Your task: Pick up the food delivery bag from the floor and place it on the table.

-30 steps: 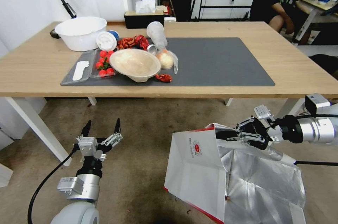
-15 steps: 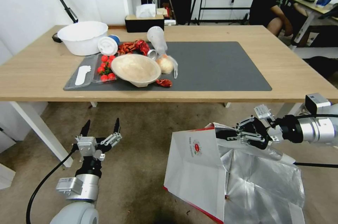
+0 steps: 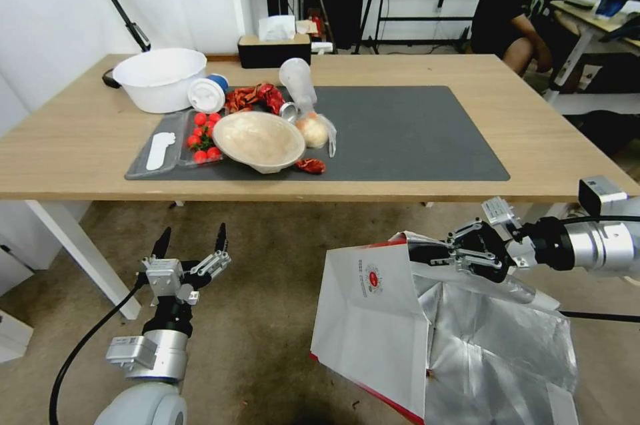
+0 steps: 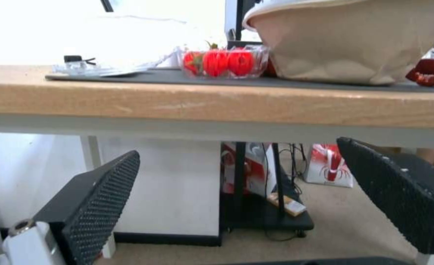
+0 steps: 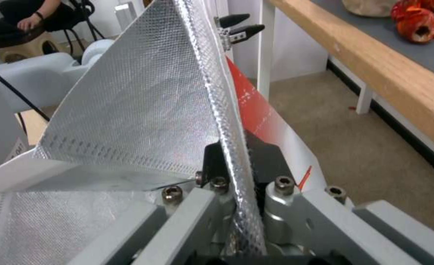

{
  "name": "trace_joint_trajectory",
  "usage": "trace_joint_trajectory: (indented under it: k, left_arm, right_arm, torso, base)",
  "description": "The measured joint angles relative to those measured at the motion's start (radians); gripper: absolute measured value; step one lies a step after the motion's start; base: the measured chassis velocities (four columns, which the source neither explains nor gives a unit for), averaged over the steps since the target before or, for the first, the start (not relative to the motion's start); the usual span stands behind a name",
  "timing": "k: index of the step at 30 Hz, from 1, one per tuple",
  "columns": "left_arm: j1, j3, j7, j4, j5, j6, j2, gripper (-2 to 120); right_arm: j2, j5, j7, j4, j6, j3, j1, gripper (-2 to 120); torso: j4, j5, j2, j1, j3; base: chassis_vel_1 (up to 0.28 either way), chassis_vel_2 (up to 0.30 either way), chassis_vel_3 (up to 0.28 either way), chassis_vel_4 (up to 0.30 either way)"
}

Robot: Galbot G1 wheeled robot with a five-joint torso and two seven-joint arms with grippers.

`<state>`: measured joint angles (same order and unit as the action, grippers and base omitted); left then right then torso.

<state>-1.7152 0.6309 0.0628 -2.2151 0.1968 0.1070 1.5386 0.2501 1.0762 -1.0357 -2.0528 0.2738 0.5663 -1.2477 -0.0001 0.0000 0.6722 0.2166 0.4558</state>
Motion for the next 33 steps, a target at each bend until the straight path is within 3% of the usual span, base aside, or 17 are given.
trace_joint_trajectory:
  k: [33]
  left_arm:
    - [0.000, -0.002, -0.001, 0.003, 0.000, 0.001, 0.003, 100]
  right_arm:
    - [0.000, -0.001, 0.000, 0.002, -0.002, 0.000, 0.000, 0]
  torso:
    - [0.0000, 0.0000, 0.142, 0.059, 0.084]
  base:
    - [0.000, 0.000, 0.000, 0.000]
